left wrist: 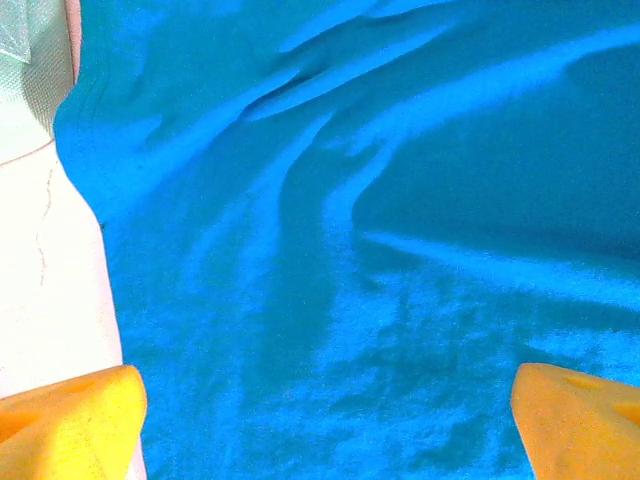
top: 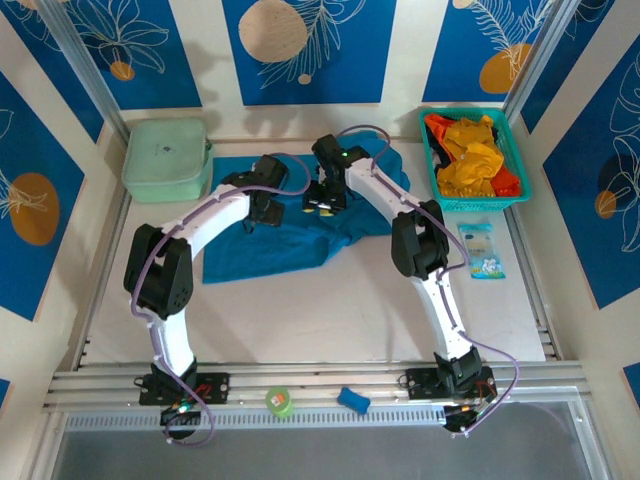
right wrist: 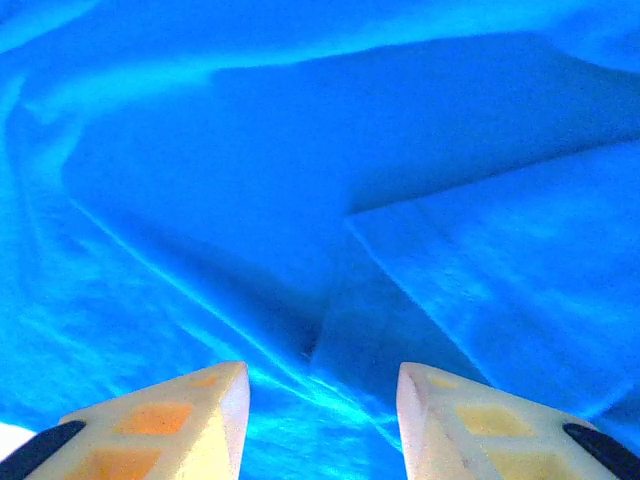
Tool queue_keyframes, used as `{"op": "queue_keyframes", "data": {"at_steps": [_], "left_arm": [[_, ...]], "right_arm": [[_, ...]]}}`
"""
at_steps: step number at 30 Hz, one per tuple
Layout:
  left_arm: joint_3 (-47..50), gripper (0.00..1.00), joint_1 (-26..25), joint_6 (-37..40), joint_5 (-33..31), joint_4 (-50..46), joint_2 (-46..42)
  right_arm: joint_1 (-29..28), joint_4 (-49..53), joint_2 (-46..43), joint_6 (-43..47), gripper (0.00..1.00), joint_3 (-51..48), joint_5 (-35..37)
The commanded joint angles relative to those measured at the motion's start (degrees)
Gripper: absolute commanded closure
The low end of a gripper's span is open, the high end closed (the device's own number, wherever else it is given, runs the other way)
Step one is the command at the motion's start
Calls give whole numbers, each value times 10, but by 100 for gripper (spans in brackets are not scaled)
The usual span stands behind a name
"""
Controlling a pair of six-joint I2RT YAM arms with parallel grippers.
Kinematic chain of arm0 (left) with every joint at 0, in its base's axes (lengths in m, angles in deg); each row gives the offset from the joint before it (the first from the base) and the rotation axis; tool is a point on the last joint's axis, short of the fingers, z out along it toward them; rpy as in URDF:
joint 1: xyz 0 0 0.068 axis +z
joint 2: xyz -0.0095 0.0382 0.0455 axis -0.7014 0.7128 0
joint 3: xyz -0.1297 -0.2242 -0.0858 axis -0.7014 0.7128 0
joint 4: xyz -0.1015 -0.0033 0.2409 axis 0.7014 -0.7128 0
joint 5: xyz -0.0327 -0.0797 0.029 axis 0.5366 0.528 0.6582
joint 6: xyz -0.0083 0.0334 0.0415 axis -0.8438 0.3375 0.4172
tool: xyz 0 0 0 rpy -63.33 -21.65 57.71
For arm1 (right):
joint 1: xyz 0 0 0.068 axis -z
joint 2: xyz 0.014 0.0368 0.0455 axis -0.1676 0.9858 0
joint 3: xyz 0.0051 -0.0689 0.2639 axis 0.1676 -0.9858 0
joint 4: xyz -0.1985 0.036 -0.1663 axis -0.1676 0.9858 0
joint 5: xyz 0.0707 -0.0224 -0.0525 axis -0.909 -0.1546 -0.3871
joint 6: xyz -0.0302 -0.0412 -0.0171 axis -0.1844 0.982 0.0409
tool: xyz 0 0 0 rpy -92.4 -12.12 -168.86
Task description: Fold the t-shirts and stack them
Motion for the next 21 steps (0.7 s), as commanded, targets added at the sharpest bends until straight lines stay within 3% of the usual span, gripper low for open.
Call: {"op": "queue_keyframes", "data": {"at_steps": [1,5,11,21], "left_arm": [[3,6,-3,0,-7,-8,-18],[6,6,-4,-3,0,-3,-16],[10,6,-6,-4,2,-1,-14],[16,6,-6,-2,-3,4,-13]], "right_arm": [[20,4,-65,-16,57,-64,13],[48,-73,-115,-54,59,-186,-40],[58,-173,-128,-120,58,-282,-108],[62,-235,-143,-173,58,-331,-80]]}}
